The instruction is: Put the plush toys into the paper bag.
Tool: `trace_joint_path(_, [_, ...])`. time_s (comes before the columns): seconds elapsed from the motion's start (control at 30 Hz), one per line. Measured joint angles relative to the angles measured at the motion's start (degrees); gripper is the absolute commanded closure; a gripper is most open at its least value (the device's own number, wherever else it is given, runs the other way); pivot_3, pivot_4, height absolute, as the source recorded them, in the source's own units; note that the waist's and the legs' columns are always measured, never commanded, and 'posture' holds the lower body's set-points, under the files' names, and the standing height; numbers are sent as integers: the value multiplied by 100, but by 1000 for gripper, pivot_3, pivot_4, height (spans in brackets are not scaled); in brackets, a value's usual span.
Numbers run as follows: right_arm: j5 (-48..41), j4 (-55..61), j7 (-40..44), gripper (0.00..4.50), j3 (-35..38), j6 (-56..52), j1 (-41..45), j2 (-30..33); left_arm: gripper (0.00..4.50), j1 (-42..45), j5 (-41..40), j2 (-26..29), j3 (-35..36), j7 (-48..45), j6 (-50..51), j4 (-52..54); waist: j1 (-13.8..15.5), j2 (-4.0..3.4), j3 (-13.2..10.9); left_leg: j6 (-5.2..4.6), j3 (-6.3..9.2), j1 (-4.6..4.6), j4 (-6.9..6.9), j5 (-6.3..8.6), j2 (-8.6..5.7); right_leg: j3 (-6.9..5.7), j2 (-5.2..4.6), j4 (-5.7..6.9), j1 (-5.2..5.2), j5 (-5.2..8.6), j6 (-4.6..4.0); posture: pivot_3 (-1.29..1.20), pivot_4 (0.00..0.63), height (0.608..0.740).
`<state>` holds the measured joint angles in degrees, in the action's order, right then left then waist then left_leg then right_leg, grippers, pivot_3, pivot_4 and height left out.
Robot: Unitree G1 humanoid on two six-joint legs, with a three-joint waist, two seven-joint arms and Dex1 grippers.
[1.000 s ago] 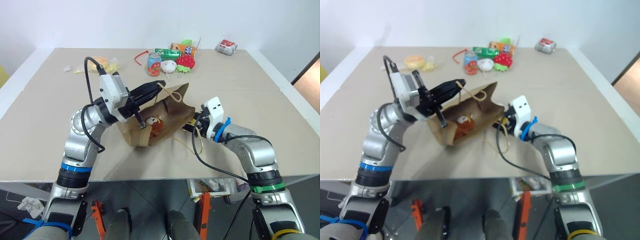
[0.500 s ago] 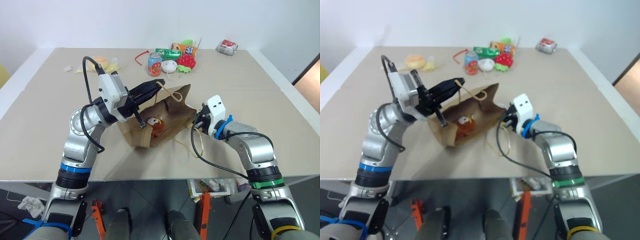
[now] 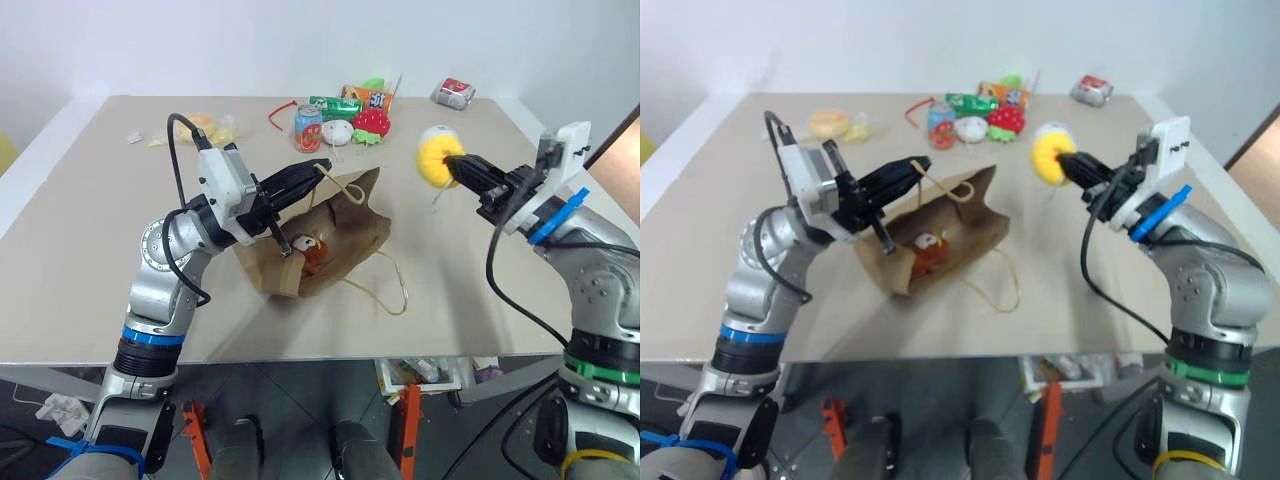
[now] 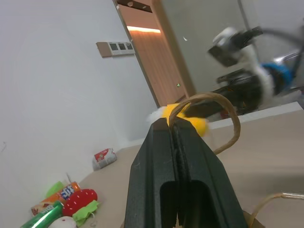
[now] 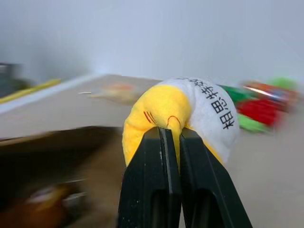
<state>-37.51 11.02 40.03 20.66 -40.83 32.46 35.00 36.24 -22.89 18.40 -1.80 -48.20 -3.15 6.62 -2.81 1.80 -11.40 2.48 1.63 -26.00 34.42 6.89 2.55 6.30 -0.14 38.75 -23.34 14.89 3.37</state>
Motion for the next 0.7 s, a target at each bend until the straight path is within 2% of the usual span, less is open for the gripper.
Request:
trace_joint_path(0.17, [-836, 1109, 857, 4443, 134, -143, -803, 490, 4500, 8, -4, 9, 9, 2, -32, -3, 13, 0, 0, 0, -5, -3, 16, 0, -5, 2, -8, -3, 3, -8, 5, 0, 150, 740])
trace_joint_path(0.23, [-838, 1125, 909, 4443, 231, -102, -934, 656, 4500, 8, -4, 9, 7, 0, -32, -3, 13, 0, 0, -2, -6, -1, 18, -2, -4, 2, -8, -4, 3, -1, -19, 0, 150, 740])
trace_joint_path(0.43, [-940, 1184, 1045, 4443, 365, -7, -1256, 801, 4500, 8, -5, 12, 0, -11, -32, -4, 4, 0, 0, -4, -8, 1, 17, -6, -2, 3, -7, -4, 3, -4, -22, 0, 150, 740])
trace_joint_path(0.6, [-919, 1437, 1111, 4443, -23, 24, -1505, 815, 4500, 8, -5, 11, -1, -19, -32, -4, 5, 0, 0, -4, -7, 0, 14, -6, -2, 3, -5, -4, 2, -5, -15, 0, 150, 740])
trace_joint_path(0.7, [-776, 1656, 1112, 4443, -531, 72, -1666, 805, 4500, 8, -5, 10, -3, -27, -32, -5, 8, 0, 0, -4, -7, -1, 14, -6, -2, 3, -6, -4, 1, -4, -12, 0, 150, 740])
